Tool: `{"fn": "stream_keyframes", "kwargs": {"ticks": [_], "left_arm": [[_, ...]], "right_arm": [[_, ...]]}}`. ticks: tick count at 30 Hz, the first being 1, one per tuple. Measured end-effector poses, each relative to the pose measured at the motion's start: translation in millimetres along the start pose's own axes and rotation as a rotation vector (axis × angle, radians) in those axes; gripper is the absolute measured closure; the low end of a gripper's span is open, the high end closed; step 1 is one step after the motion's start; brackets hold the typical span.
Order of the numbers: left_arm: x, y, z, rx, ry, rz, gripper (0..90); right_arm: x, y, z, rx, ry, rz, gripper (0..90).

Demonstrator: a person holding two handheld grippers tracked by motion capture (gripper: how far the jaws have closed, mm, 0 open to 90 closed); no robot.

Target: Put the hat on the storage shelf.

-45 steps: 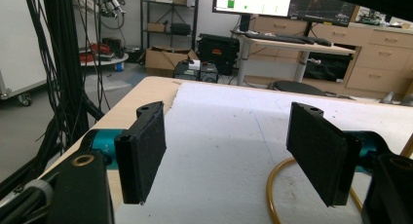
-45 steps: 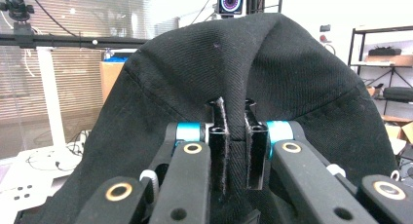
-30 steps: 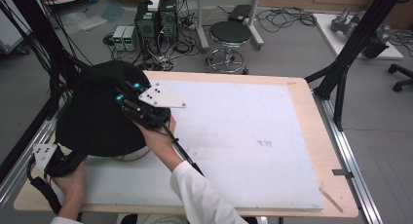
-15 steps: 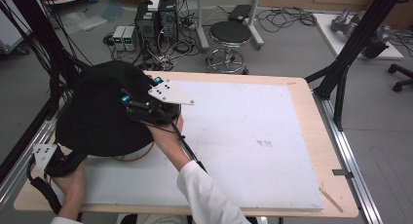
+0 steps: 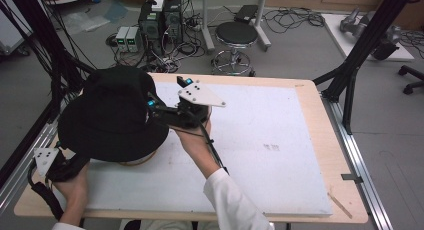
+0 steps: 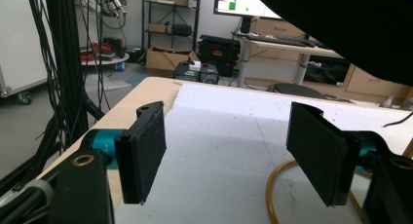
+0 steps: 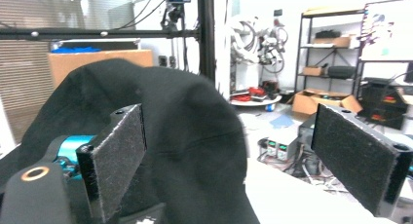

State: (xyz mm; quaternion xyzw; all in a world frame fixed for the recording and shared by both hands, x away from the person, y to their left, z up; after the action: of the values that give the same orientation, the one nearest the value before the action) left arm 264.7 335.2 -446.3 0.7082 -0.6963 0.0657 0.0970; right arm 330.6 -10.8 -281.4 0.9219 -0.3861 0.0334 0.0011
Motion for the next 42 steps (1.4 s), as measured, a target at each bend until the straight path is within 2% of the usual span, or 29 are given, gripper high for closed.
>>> {"fn": "stream_keyframes", "kwargs": {"ticks": [6, 10, 14, 18, 26, 32, 37, 38, 40, 42], "left_arm": [[0.2, 0.1, -0.1, 0.000, -0.001, -0.001, 30.8], [1.0, -0.3, -0.1, -0.002, -0.002, 0.001, 30.8], [1.4, -0.8, 0.1, -0.003, -0.004, 0.003, 30.8], [2.4, -1.1, -0.1, -0.002, -0.004, 0.005, 30.8], [2.9, -1.3, 0.0, -0.002, -0.003, 0.006, 30.8], [2.5, -1.0, 0.0, -0.003, -0.003, 0.004, 30.8], [2.4, -0.8, -0.1, -0.003, -0.004, 0.003, 30.9], [2.4, -0.9, 0.0, -0.003, -0.003, 0.003, 30.8], [2.3, -0.9, 0.0, -0.004, -0.005, 0.003, 30.8], [2.7, -0.9, -0.1, -0.003, -0.004, 0.003, 30.8]], "right_arm": [[24.8, 23.9, 2.4, 0.008, -0.003, 0.066, 12.0], [42.9, 39.2, 10.8, -0.015, -0.018, 0.114, 11.4], [51.3, 47.6, 16.0, -0.027, -0.015, 0.135, 11.5], [64.7, 61.5, 23.9, -0.037, -0.025, 0.176, 11.5], [77.9, 79.2, 37.7, -0.053, -0.030, 0.239, 11.4], [85.4, 88.2, 46.1, -0.091, -0.031, 0.255, 11.4], [87.9, 96.7, 52.2, -0.097, -0.011, 0.270, 11.4], [90.5, 101.9, 58.0, -0.111, -0.009, 0.281, 11.5], [95.1, 106.6, 61.5, -0.151, -0.032, 0.290, 11.2], [98.9, 112.5, 62.2, -0.151, -0.057, 0.304, 11.2]]}}
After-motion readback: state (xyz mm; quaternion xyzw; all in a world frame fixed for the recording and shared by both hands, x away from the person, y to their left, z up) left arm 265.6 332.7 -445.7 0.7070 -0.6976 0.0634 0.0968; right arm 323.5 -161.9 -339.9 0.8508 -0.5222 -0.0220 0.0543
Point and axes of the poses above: each handheld gripper's, and its own axes: y roughly backward along the jaws, z roughly out of its underside, x roughly to its right, the point moved 1 cm from there along -y, roughly forward along the jaws, and after that the axes turned 6 degrees about y, right-handed, at the moved point
